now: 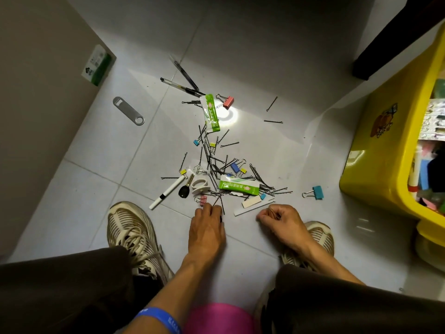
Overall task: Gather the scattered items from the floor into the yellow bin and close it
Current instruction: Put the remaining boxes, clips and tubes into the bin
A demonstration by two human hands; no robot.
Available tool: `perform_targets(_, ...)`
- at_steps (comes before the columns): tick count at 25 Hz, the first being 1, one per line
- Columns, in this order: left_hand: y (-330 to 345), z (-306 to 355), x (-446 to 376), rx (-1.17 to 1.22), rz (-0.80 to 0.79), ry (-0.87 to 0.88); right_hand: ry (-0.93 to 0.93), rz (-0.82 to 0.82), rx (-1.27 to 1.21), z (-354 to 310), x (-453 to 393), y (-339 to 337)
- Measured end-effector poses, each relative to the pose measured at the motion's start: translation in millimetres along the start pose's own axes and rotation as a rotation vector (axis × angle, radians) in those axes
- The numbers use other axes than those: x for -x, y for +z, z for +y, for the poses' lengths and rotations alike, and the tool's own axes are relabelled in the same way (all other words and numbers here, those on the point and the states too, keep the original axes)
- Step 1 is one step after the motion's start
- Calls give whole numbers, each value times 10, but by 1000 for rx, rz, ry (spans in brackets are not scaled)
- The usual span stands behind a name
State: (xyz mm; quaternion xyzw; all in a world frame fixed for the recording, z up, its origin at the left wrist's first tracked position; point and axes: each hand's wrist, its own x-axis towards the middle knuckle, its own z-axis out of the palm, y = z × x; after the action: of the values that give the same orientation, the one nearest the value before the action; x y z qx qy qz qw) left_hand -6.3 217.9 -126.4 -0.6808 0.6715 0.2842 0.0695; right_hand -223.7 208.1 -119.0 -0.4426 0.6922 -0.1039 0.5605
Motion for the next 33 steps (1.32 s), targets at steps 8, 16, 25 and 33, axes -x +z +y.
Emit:
perform_targets(8,-23,-157,-106,49,-10,81,-122,-156,139,-95,-66,-129)
perform_targets(16,-511,-356,-200,683,329,-440,-514,8,1069,-111,-261,133)
perform_targets(25,-128,-381,311,189,-140,-460,-662,288,1343,-73,-328,376)
perform_targets(33,-99,-220,163,206,-196,-346,-360,83,879,-226,-357,189)
